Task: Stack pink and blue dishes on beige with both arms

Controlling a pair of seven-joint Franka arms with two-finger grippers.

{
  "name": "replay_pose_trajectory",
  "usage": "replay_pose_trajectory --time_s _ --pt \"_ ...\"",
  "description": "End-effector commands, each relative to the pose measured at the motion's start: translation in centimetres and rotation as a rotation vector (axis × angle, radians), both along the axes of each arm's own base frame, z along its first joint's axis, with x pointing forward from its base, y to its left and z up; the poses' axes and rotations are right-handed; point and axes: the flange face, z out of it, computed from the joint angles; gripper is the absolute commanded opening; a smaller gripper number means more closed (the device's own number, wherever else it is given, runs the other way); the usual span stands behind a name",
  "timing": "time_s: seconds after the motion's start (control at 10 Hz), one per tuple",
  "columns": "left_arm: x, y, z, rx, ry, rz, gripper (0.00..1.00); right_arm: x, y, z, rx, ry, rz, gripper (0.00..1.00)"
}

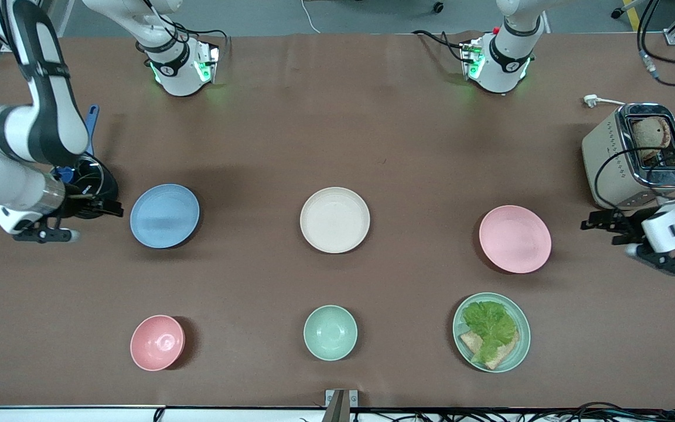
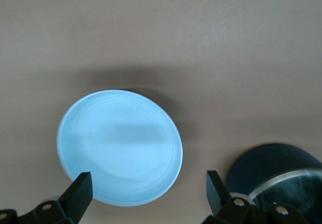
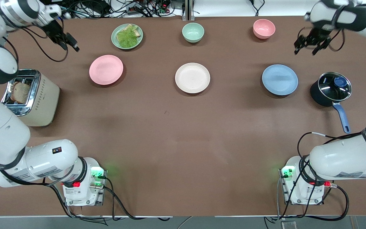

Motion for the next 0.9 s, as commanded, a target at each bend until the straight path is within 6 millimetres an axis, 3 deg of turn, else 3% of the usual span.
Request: replay_pose_trajectory --time_s 0.0,0.2,0.3,0.6,0.7,0.8 --pt "0.5 -0.3 -7.4 -0.027 0.02 0.005 0.94 -1.4 -1.5 -5.6 0.104 -0.003 0.05 1.0" --pt "0.6 -0.6 -11.0 -0.026 0.015 0.012 0.72 -2.1 -3.1 -8.4 0.161 -0.013 0.081 1.0" --pt "0.6 -0.7 -11.8 -0.025 0.012 0.012 0.61 -2.4 -3.3 -9.0 0.146 -0.04 0.094 1.0" --pt "0.3 -1.0 -13.0 -0.03 0.032 0.02 0.48 -3.3 -3.0 -11.1 0.178 -0.018 0.067 1.0" --pt "0.3 -1.0 -13.0 -0.031 0.034 0.023 0.46 -3.9 -3.0 -11.8 0.187 -0.002 0.056 0.96" --pt "0.4 -1.4 -12.9 -0.031 0.036 0.026 0.37 -4.1 -3.1 -12.2 0.191 0.008 0.053 0.88"
